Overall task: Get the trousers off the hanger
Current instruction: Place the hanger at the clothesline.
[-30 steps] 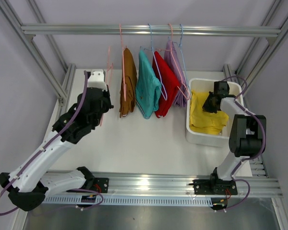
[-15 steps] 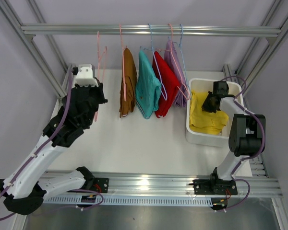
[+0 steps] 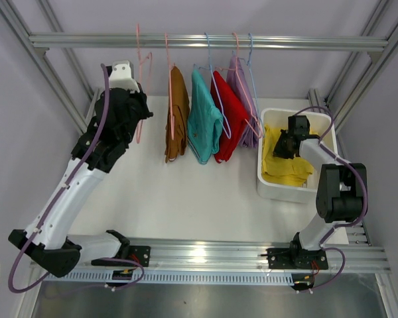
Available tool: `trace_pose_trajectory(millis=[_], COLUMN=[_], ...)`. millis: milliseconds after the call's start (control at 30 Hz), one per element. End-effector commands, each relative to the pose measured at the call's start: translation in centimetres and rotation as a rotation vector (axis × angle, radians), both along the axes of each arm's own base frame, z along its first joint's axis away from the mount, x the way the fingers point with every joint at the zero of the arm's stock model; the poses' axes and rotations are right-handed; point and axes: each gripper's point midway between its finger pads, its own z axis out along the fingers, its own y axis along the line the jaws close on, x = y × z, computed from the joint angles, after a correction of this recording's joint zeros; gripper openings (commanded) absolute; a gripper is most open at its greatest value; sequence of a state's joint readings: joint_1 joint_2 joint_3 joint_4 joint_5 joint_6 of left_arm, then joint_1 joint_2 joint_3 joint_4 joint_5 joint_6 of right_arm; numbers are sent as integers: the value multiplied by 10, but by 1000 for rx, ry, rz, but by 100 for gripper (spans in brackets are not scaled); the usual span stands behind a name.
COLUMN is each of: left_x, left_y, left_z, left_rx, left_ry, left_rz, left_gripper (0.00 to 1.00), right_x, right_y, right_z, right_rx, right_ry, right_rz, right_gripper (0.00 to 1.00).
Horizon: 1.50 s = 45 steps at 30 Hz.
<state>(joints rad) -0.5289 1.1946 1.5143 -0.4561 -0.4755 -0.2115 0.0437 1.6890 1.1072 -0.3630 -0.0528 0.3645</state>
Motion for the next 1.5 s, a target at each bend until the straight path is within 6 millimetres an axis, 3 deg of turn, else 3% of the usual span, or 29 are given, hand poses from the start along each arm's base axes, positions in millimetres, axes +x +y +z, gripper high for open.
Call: trace_pose_trajectory(millis=[0,300,733,967,1200,1267,1467], left_x=[12,46,42,34,19,11,-20], left_y=[-7,-4,-1,1,10,15,29], left_z=[19,7,-37,-56,-53,-46,-11], left_rx=[-82,-108,-103,-100,-86,-83,-91], left_ry=[-40,-2,77,111,106,97,7], left_rz=[-52,-62,-59,-57,-47,-41,-41], left_gripper=[1,1,1,22,31,36,38], right_x=[6,3,1,1,0,0,0], right_y=[3,9,13,14,17,19,22], right_z=[5,5,3,5,6,7,7], right_rx=[8,32,38,39,47,50,52], right_ry=[-34,-34,-29,-30,-32,-35,-33], right_rz=[23,47,61,66,77,81,93], right_gripper=[0,0,0,0,0,0,0])
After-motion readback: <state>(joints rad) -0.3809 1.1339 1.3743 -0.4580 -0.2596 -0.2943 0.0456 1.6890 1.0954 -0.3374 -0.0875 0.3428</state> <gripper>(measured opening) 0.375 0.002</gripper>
